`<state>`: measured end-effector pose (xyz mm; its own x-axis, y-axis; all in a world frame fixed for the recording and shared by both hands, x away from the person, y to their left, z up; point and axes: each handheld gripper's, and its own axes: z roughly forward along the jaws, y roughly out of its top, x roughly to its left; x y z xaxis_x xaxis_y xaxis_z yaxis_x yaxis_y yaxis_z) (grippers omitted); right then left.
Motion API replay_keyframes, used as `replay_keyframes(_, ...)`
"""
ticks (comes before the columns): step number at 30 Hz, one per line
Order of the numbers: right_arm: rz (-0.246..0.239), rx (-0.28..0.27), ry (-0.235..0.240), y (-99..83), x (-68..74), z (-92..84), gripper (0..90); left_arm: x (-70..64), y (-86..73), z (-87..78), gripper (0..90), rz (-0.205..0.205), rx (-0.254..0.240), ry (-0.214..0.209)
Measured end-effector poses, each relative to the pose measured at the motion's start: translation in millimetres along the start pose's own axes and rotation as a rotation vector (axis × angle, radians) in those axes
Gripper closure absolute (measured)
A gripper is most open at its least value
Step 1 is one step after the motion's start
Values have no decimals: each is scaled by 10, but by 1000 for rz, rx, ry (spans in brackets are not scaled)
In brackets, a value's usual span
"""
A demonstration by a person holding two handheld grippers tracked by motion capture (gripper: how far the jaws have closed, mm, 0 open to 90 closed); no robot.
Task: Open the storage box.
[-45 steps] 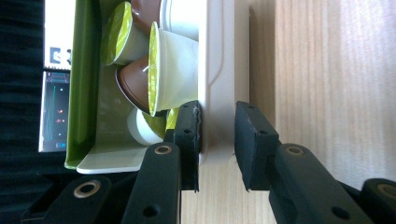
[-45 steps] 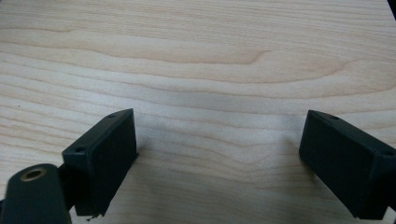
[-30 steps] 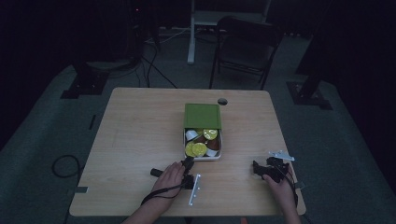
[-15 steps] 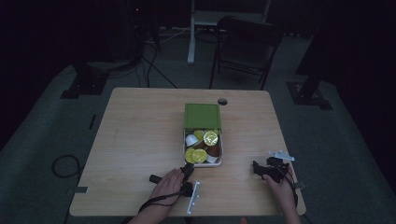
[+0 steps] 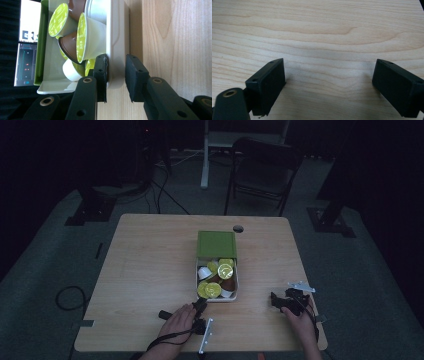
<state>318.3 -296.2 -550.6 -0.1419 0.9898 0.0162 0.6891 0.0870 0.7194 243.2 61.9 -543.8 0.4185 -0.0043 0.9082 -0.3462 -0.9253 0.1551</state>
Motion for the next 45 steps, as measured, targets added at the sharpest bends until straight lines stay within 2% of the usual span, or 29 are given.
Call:
replay_keyframes(13,0,0,0,0,0,0,107,-5,-20,-74,723,-10,-13,-19)
replay_keyframes(26,-1,-1,0,0,-1,1,107,10,-43,-101,710,-65,-37,-37)
replay_keyframes(29,0,0,0,0,0,0,107,40,-68,-128,662,-122,-59,-73)
replay_keyframes(32,-1,-1,0,0,-1,1,107,47,-80,-138,641,-144,-64,-80)
replay_keyframes(33,-1,-1,0,-1,-1,1,107,60,-96,-141,627,-184,-79,-98)
replay_keyframes(36,-1,-1,0,-1,-1,1,107,77,-108,-152,626,-202,-91,-109)
replay_keyframes(37,-1,-1,0,0,-1,1,107,96,-120,-162,619,-254,-106,-129)
replay_keyframes(39,-1,-1,0,0,-1,1,107,106,-125,-167,614,-256,-110,-136)
replay_keyframes(41,-1,-1,0,-1,-1,1,107,115,-137,-169,608,-316,-129,-153)
replay_keyframes(42,-1,-1,0,-1,-1,1,107,125,-144,-175,608,-324,-130,-160)
replay_keyframes(43,-1,-1,0,-1,-1,1,107,140,-154,-184,608,-368,-145,-179)
replay_keyframes(44,-1,-1,0,-1,-1,1,107,140,-154,-184,608,-368,-145,-179)
replay_keyframes(45,-1,-1,0,-1,-1,1,107,145,-158,-189,608,-390,-153,-190)
